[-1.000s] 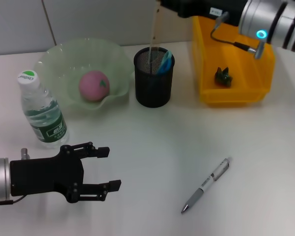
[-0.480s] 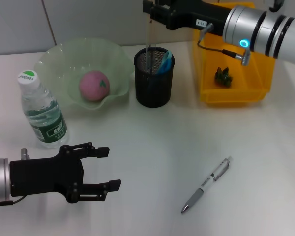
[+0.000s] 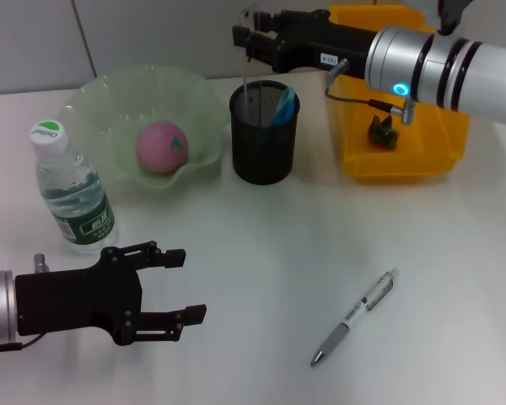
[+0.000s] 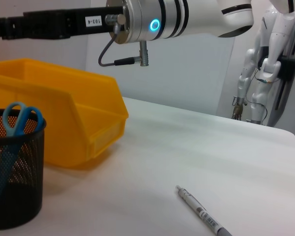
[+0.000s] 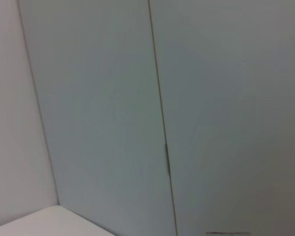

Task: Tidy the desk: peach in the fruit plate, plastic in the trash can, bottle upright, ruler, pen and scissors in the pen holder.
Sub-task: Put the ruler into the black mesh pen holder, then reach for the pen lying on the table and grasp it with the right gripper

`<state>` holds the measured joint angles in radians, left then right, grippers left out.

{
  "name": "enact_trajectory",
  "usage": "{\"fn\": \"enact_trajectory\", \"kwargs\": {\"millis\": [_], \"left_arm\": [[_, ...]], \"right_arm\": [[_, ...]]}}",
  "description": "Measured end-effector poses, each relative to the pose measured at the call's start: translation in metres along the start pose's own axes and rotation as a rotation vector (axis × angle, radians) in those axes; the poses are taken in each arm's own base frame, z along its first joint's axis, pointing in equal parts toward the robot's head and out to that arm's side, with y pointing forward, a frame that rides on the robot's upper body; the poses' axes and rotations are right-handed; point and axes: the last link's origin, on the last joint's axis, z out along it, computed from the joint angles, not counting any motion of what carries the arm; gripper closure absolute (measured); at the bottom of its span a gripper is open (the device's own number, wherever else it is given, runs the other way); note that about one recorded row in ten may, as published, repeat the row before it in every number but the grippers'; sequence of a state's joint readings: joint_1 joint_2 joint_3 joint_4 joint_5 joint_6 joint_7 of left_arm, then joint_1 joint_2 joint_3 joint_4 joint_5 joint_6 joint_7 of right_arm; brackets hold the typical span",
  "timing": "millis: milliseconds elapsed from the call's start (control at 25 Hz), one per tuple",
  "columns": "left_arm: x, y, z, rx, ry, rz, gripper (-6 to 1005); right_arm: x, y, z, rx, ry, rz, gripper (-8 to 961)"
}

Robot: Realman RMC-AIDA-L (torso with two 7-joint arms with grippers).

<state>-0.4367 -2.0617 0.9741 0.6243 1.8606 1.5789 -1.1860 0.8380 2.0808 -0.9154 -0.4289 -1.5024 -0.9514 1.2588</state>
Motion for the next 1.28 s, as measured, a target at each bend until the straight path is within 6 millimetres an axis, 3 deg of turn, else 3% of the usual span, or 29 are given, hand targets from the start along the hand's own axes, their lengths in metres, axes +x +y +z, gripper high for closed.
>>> {"fn": "enact_trajectory", "kwargs": {"millis": [840,1000,1280], "left_arm": [[0.001,0.000,-0.001,0.002,0.005,0.003,159],[0.001,-0.001,-0.001,0.002,0.005,0.003,159],[0.000,-0.002,-0.002,0.009,0.003,0.003,160]], "right_arm": [[0.005,-0.002,-0.005,0.011,0.011,-0.004,515],[0.006,-0.003,-0.006,0.015,0.008,-0.002,302],[-0.001,-0.005,-0.010,0.037,-0.074,0.045,301]]}}
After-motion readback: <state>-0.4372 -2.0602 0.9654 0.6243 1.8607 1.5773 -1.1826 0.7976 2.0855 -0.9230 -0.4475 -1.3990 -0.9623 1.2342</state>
